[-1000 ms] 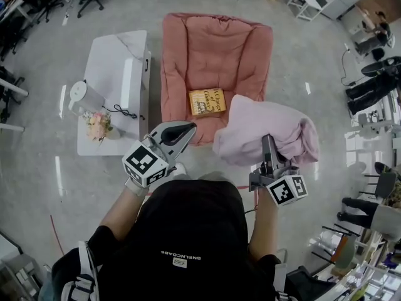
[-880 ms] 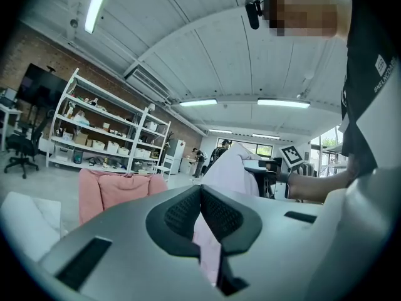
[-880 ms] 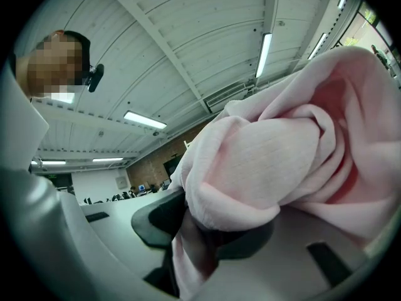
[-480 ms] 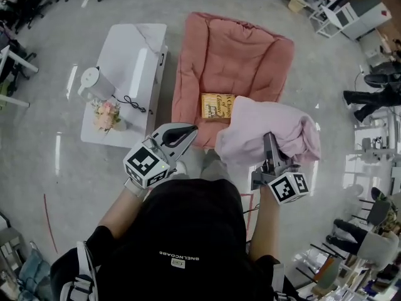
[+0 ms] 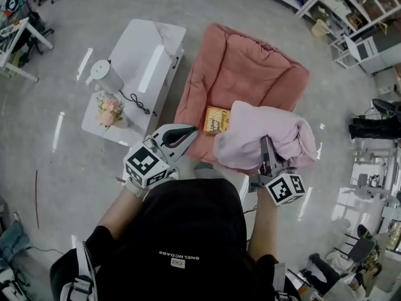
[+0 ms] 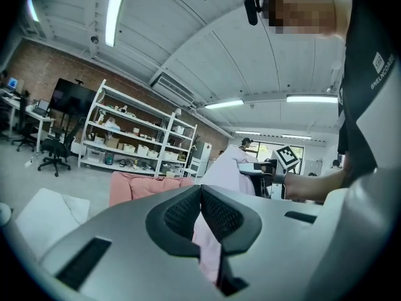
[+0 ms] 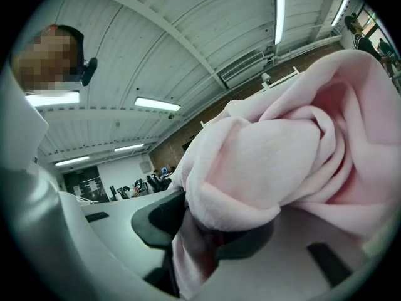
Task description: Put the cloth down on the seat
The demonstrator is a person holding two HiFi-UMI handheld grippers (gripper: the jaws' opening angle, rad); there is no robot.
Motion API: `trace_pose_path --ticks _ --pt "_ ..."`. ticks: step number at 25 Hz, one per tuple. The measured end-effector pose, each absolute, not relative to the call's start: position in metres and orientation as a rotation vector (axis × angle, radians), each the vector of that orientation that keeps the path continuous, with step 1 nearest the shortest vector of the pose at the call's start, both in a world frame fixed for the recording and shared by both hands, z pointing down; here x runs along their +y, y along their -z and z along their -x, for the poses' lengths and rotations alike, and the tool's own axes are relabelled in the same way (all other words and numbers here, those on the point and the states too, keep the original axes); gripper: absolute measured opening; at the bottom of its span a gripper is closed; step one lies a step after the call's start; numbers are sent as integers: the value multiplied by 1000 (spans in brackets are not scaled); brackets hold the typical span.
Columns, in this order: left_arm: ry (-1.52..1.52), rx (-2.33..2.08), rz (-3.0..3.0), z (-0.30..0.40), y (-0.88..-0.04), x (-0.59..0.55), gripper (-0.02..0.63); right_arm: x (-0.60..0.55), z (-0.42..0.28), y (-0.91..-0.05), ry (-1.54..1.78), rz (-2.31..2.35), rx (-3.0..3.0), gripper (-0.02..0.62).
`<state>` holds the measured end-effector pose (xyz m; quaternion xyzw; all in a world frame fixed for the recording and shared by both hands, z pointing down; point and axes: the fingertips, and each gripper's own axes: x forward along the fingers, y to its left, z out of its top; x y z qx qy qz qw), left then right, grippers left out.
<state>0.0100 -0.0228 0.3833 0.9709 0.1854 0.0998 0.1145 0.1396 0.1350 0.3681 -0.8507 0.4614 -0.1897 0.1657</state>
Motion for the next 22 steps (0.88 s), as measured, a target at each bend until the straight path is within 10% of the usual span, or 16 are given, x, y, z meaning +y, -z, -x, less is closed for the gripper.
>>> trace_pose_path --ticks 22 --pt "-403 -46 -2893 -42 -406 -63 15 10 -291 -443 730 2243 1723 161"
